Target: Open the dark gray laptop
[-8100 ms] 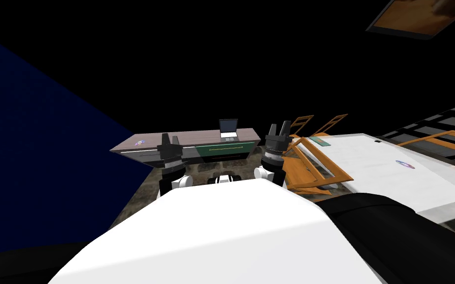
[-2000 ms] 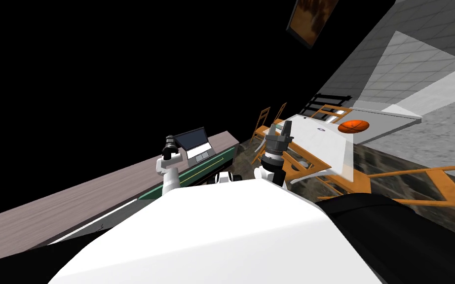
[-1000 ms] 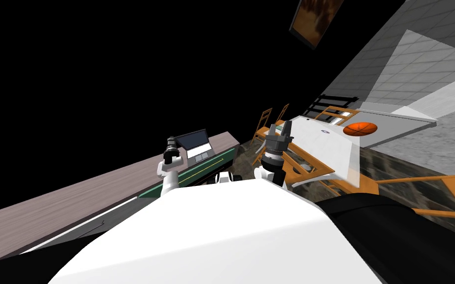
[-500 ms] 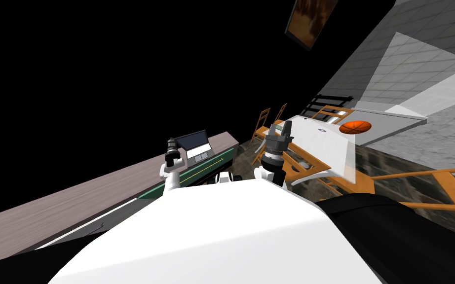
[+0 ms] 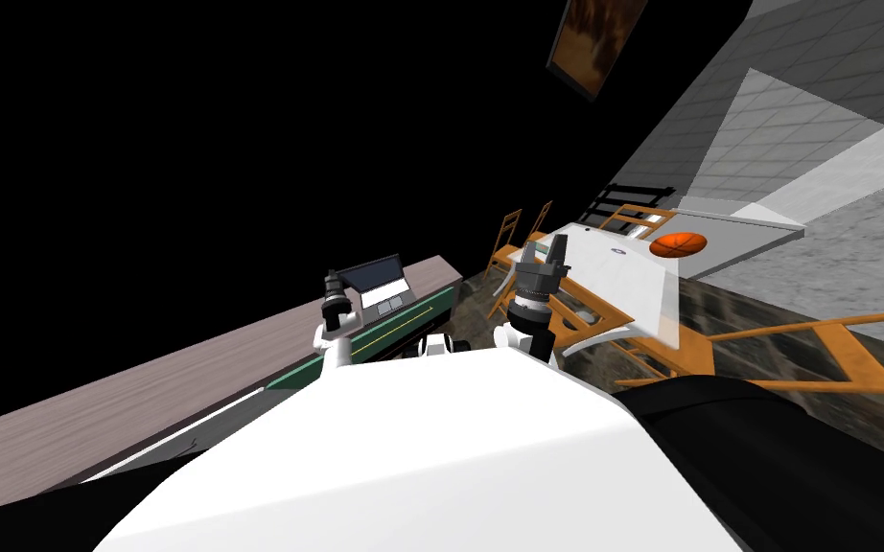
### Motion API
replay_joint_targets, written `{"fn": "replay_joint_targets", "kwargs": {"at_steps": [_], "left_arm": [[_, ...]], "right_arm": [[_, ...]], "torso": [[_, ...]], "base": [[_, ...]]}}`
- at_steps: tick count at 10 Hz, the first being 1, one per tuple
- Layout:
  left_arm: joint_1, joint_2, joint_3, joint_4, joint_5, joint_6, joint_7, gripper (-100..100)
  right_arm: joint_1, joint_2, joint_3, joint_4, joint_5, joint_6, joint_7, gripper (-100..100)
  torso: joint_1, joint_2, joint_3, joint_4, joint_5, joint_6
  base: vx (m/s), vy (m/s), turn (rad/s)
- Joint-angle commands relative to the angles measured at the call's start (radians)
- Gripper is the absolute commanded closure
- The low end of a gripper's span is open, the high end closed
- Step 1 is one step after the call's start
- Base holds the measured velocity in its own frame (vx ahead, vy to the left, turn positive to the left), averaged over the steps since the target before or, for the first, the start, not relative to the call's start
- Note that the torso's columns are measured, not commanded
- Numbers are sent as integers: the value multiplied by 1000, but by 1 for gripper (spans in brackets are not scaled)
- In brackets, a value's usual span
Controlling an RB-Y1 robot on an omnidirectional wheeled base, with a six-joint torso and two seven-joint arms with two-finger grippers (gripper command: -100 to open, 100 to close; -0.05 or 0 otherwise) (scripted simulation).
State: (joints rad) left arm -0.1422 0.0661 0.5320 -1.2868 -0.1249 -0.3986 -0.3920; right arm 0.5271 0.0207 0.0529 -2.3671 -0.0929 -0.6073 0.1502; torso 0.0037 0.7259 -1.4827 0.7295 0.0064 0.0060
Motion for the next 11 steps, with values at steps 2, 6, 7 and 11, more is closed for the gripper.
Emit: {"fn": "replay_joint_targets", "kwargs": {"at_steps": [2, 6, 7, 11], "left_arm": [[-1, -19, 21, 79, 15, -108, -37, 100], [0, -29, 36, 118, 26, -224, -60, 100], [1, -40, 51, 149, 37, -255, -84, 100], [29, -46, 54, 181, 49, -352, -88, 100]], "right_arm": [[0, 0, 0, 0, 0, 0, 0, 0], [0, 0, 0, 0, 0, 0, 0, 0], [0, 0, 0, 0, 0, 0, 0, 0], [0, 0, 0, 0, 0, 0, 0, 0]], "torso": [[0, 0, 0, 1, -1, -1], [0, 0, 0, 0, 1, 0], [0, 0, 0, 0, 0, 0], [0, 2, 1, 3, -3, -2]], "base": [[-7, 5, -39], [-11, 8, -35], [-15, 12, -66], [-1, 6, -31]]}}
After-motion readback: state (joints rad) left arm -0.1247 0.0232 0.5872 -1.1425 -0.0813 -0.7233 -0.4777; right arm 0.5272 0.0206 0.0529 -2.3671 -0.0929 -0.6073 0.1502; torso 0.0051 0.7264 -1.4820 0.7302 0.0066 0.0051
